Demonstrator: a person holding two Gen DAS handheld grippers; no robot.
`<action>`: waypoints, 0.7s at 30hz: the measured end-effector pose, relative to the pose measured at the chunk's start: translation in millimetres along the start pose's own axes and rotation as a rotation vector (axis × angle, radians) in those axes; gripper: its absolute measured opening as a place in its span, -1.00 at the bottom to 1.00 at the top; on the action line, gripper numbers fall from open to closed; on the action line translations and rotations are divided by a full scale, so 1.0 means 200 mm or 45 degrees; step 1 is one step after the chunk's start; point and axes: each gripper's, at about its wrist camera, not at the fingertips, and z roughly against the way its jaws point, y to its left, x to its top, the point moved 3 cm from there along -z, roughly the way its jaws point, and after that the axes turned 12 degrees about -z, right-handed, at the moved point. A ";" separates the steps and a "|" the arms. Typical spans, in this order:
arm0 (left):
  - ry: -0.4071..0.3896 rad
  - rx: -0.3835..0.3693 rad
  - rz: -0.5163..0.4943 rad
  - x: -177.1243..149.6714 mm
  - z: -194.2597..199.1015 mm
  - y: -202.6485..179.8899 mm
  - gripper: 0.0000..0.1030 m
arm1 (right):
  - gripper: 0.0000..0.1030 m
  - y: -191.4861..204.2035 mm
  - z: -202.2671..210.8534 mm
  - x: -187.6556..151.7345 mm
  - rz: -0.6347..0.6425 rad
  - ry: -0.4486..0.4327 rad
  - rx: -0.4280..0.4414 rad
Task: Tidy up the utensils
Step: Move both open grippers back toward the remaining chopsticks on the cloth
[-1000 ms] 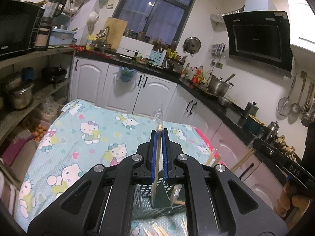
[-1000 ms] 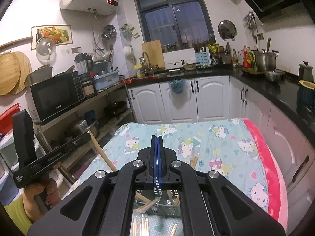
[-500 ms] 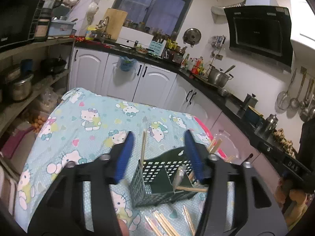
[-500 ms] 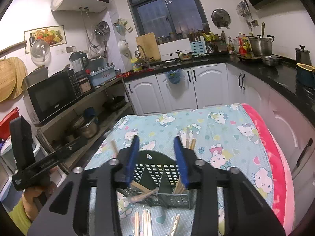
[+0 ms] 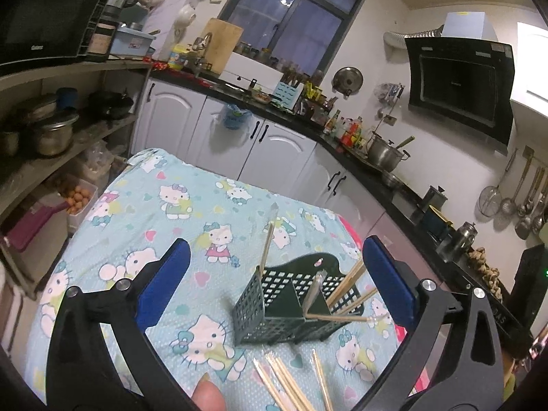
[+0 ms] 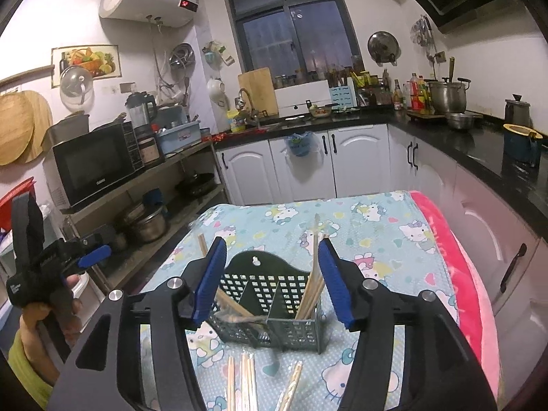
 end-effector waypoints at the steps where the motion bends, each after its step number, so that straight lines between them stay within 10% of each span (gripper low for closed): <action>1: 0.001 -0.001 -0.001 0.00 0.01 0.00 0.79 | 0.05 0.00 0.01 -0.01 0.004 -0.001 0.002; 21: 0.062 0.017 -0.031 -0.19 0.14 -0.03 0.79 | 0.12 0.11 0.12 -0.23 0.125 0.076 0.030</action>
